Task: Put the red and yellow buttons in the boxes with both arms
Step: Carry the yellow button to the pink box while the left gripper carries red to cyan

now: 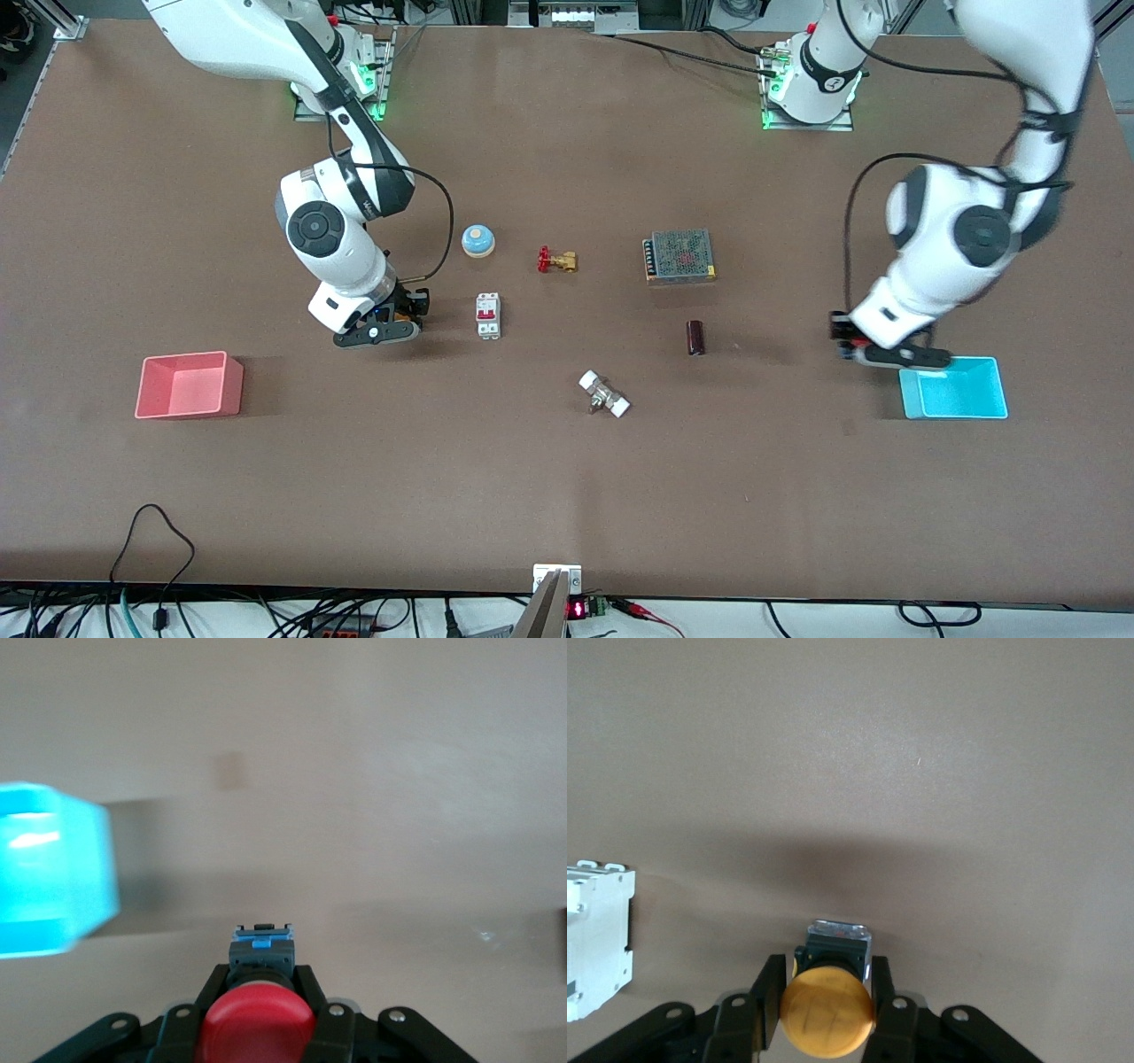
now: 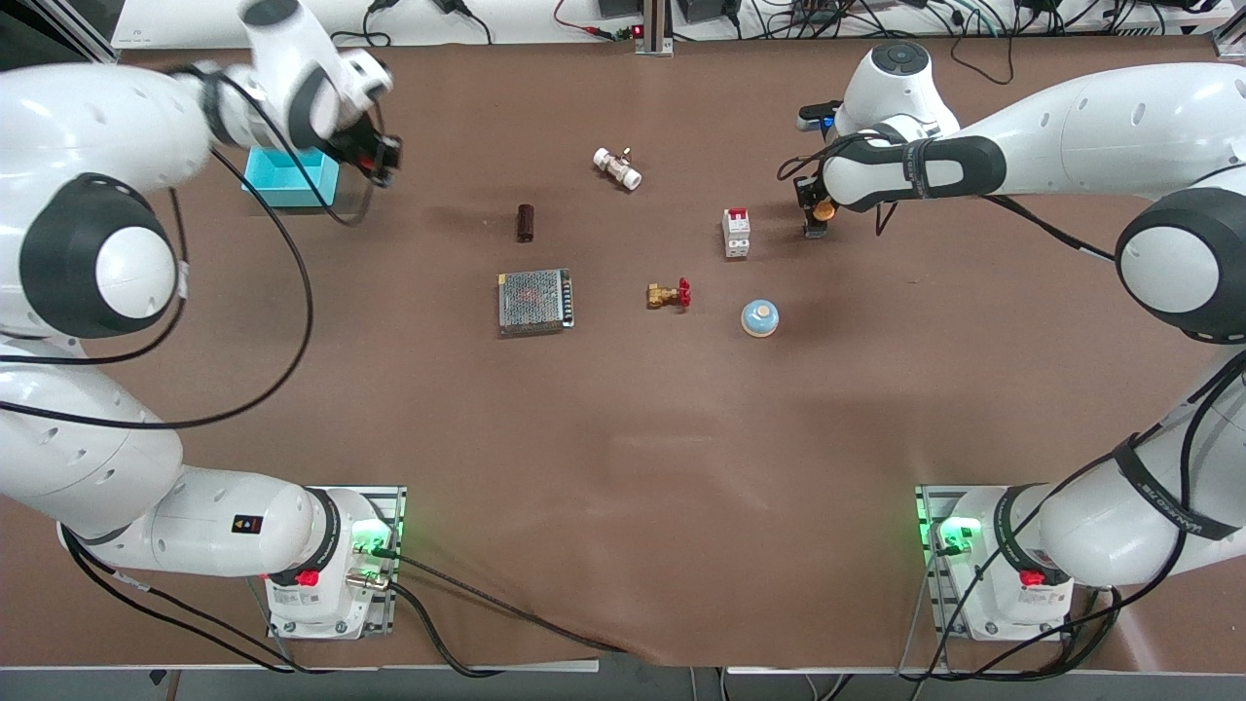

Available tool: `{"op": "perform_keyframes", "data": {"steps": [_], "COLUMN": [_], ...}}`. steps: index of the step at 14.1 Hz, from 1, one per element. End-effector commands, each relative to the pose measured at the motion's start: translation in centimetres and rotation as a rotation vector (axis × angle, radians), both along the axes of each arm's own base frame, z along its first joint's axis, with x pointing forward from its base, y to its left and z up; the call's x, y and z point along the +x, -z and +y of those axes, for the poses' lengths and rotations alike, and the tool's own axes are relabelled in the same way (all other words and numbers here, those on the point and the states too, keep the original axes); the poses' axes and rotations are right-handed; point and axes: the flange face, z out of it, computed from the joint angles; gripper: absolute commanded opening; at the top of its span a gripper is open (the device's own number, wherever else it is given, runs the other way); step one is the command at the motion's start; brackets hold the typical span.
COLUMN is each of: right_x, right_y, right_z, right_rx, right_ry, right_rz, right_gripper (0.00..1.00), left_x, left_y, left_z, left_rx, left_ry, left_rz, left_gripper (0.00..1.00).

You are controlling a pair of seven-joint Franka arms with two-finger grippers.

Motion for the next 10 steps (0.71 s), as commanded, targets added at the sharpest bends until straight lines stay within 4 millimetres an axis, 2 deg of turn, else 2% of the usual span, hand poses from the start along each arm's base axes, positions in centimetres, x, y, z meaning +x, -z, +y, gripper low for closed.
{"op": "perform_keyframes", "data": {"steps": [1, 2, 3, 5, 6, 8, 10], "right_x": [0.2, 0.5, 1.2, 2.8, 3.7, 5.7, 7.7], "right_y": [0.0, -0.3, -1.5, -5.5, -7.5, -11.8, -14.6], "right_z": [0.4, 0.5, 0.4, -0.2, -1.2, -4.8, -9.9], "right_rx": [-0.002, 0.002, 0.005, -0.019, -0.036, -0.039, -0.043], "right_ry": [0.006, -0.001, -0.006, -0.007, -0.016, -0.077, -0.127], "right_rz": [-0.015, -0.022, -0.038, -0.021, 0.0, 0.008, 0.015], "right_gripper": [0.25, 0.24, 0.23, 0.23, 0.23, 0.23, 0.23], "left_x": [3.2, 3.9, 4.3, 5.7, 6.4, 7.4, 7.9], "left_y": [-4.4, -5.1, -5.0, -2.1, -0.6, 2.3, 4.3], "left_z": [4.8, 7.1, 9.6, 14.9, 16.9, 18.3, 18.5], "left_rx": [0.006, 0.006, 0.005, 0.0, -0.004, -0.012, -0.012], "left_ry": [-0.045, -0.057, -0.066, -0.132, -0.157, -0.176, -0.156], "left_rz": [0.047, 0.039, 0.035, 0.049, 0.056, 0.058, 0.019], "left_gripper": [0.27, 0.27, 0.27, 0.28, 0.28, 0.28, 0.28]}}
